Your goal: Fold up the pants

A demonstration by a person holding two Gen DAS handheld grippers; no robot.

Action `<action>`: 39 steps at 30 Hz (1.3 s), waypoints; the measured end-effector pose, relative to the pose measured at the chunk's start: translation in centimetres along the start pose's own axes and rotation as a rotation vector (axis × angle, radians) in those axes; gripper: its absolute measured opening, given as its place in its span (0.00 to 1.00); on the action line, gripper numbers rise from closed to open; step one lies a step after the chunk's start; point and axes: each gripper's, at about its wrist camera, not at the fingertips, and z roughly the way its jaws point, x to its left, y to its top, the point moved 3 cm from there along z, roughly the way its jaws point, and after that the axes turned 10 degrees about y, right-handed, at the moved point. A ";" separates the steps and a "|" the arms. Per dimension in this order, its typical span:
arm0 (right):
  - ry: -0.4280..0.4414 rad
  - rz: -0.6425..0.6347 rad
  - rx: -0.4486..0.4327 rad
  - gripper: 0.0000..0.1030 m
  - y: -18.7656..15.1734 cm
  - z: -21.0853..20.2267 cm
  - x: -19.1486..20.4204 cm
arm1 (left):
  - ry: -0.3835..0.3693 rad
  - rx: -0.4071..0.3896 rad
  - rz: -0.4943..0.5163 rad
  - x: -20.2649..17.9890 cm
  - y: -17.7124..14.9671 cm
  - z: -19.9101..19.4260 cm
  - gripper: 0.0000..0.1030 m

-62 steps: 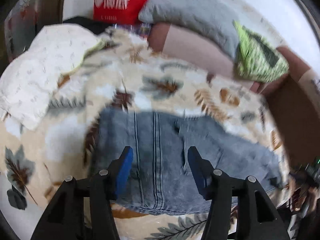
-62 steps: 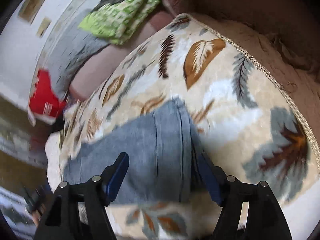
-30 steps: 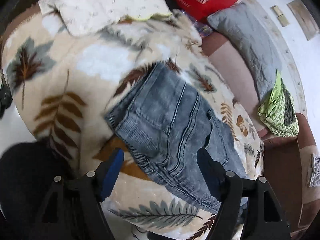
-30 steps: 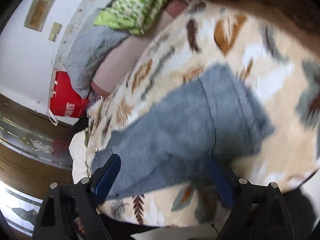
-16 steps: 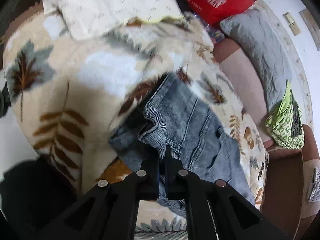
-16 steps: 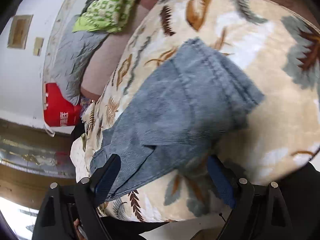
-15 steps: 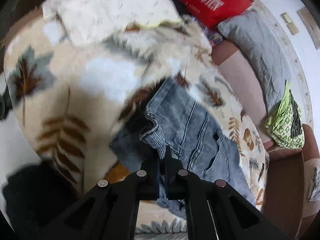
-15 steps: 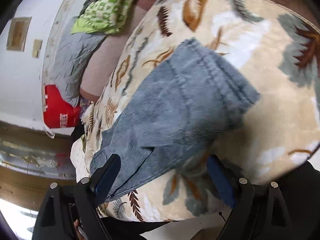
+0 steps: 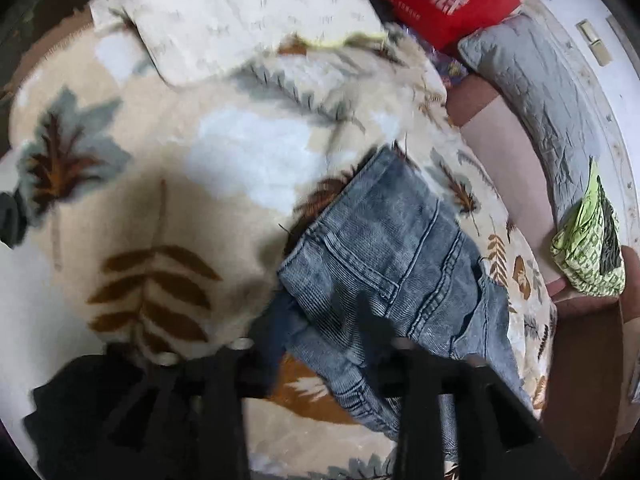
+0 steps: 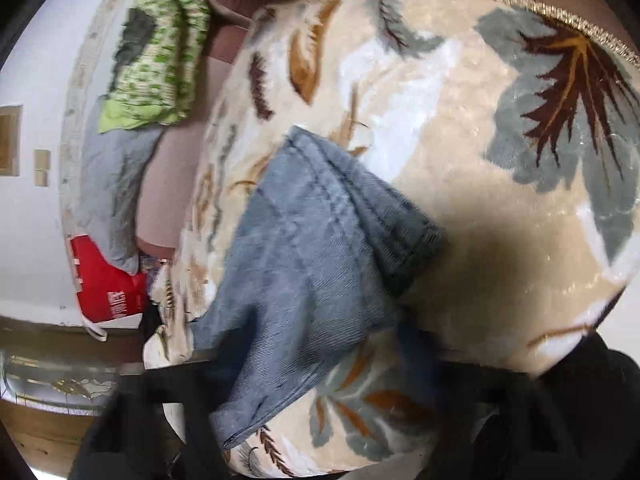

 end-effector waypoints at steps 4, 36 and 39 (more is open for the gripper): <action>-0.099 -0.141 -0.009 0.15 0.2 -0.2 2.1 | 0.086 -0.182 -0.009 0.5 -0.3 -4.4 0.49; -0.202 -0.337 0.089 0.74 1.8 2.7 3.7 | 0.152 -0.143 0.465 -10.6 -3.5 1.8 0.71; -0.223 -0.410 0.053 0.74 1.6 1.6 7.5 | 0.095 -0.271 0.507 -12.3 -3.2 -1.5 0.72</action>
